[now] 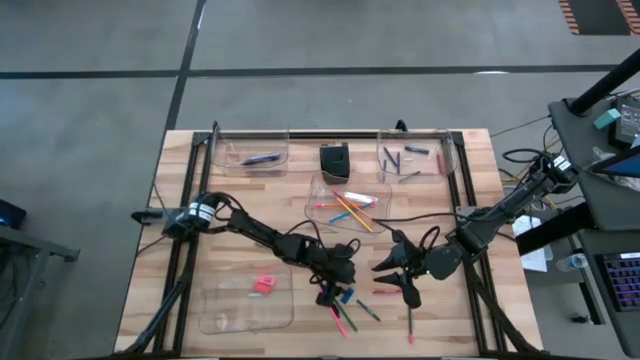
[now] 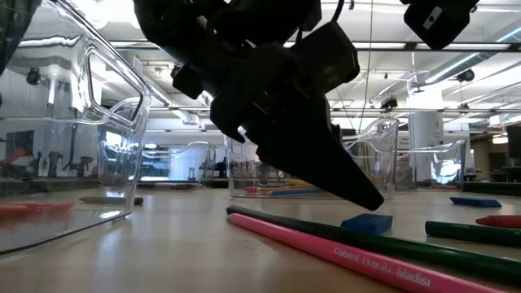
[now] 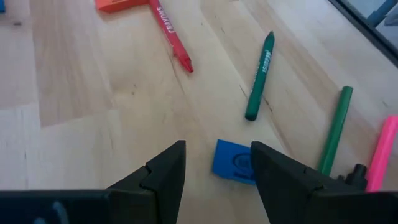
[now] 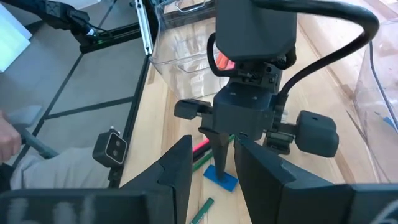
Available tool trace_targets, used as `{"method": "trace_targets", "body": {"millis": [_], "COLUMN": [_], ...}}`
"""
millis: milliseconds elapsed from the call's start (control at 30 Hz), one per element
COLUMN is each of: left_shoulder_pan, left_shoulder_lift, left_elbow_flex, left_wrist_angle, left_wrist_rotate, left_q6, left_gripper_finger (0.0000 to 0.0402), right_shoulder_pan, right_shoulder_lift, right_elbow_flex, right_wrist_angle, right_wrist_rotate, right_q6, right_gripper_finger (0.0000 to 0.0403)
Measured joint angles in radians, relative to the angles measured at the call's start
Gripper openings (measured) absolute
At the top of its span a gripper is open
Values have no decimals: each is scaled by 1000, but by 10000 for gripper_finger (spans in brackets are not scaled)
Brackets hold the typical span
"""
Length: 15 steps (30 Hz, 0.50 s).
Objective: Sort crayons/erasers/pens/pencils in bins
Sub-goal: Put the blue eraser into the bottom left transparent bin
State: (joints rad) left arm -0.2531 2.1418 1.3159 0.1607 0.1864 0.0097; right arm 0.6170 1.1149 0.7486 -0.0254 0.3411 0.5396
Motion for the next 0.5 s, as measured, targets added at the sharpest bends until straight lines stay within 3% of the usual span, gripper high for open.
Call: {"method": "trace_targets", "body": {"millis": [500], "left_shoulder_pan": [1], "left_shoulder_lift": [50], "left_elbow_flex": [23], "left_wrist_angle": [13], "left_wrist_rotate": [40], "left_q6": [-3], "left_gripper_finger": [166], "right_shoulder_pan": [0], "right_shoulder_lift": [0], "right_elbow_flex": [-1], "right_wrist_angle": [-1], "right_wrist_rotate": [0], "right_q6": [2], "right_gripper_finger": [109]}}
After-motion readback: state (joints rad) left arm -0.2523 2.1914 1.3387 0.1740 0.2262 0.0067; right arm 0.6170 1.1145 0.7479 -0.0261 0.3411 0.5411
